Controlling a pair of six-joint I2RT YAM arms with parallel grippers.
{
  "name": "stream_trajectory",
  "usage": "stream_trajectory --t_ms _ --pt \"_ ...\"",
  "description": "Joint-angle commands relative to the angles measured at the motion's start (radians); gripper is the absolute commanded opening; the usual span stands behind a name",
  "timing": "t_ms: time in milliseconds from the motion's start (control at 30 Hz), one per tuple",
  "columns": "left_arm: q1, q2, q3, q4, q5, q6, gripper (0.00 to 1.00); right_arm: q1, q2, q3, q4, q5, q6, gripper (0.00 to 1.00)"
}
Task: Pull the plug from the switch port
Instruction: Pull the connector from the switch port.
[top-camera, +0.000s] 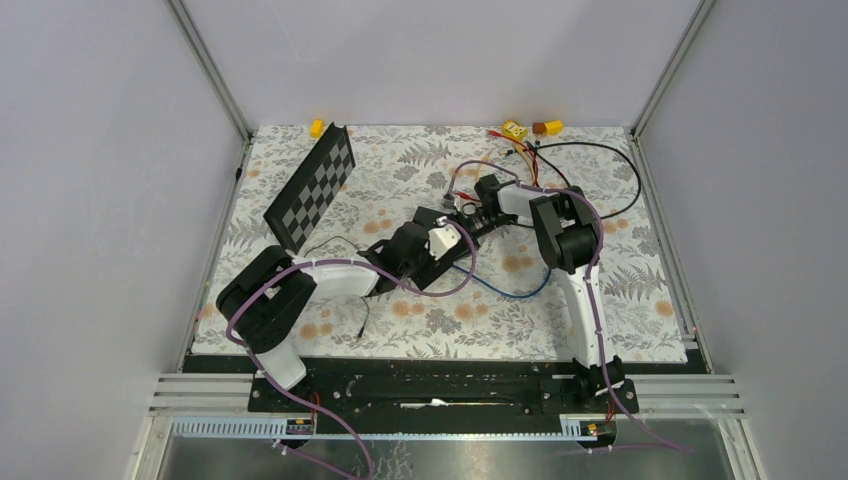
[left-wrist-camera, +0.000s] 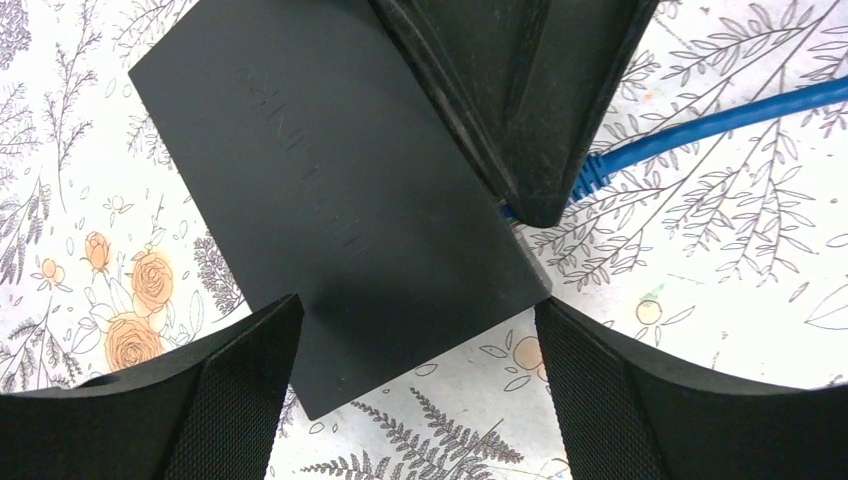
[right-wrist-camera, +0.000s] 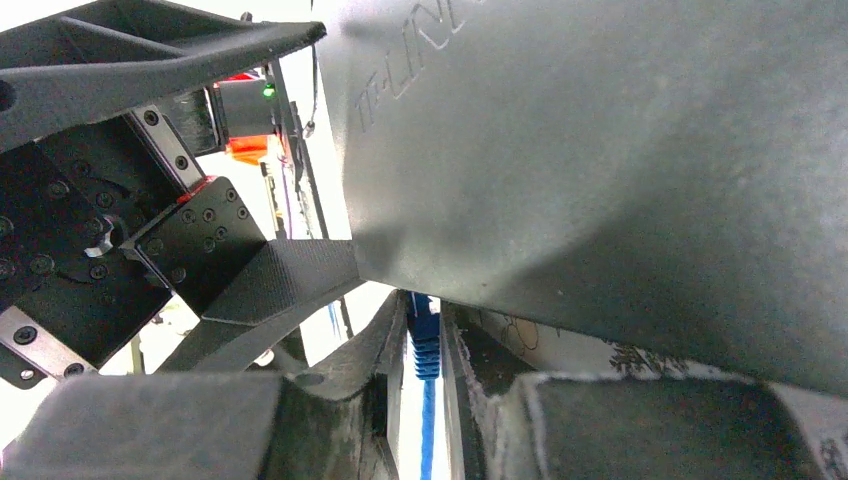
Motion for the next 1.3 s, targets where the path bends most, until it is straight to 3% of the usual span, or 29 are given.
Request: stream_trajectory --t_ms 0,300,633,933,1267 --pt "0.012 -0.024 -0.003 0.104 -0.089 -0.012 0.87 0.003 0.064 0.051 -0.165 0.192 -0.157 0.0" --pt "0.019 -0.048 -0.019 0.12 -0.056 -0.028 0.87 0.004 0.061 -0.069 0.017 0.11 0.006 0.0" --pt "0.019 -0.117 -0.052 0.127 0.105 0.005 0.97 0.003 0.064 -0.064 0.029 0.116 0.017 0.0" --pt "0.02 -0.039 0.004 0.131 0.072 0.016 0.98 0.003 0.067 -0.059 0.026 0.119 0.016 0.0" --pt "0.02 0.015 0.038 0.104 -0.012 -0.012 0.93 0.003 0.069 -0.05 0.015 0.124 0.013 0.0"
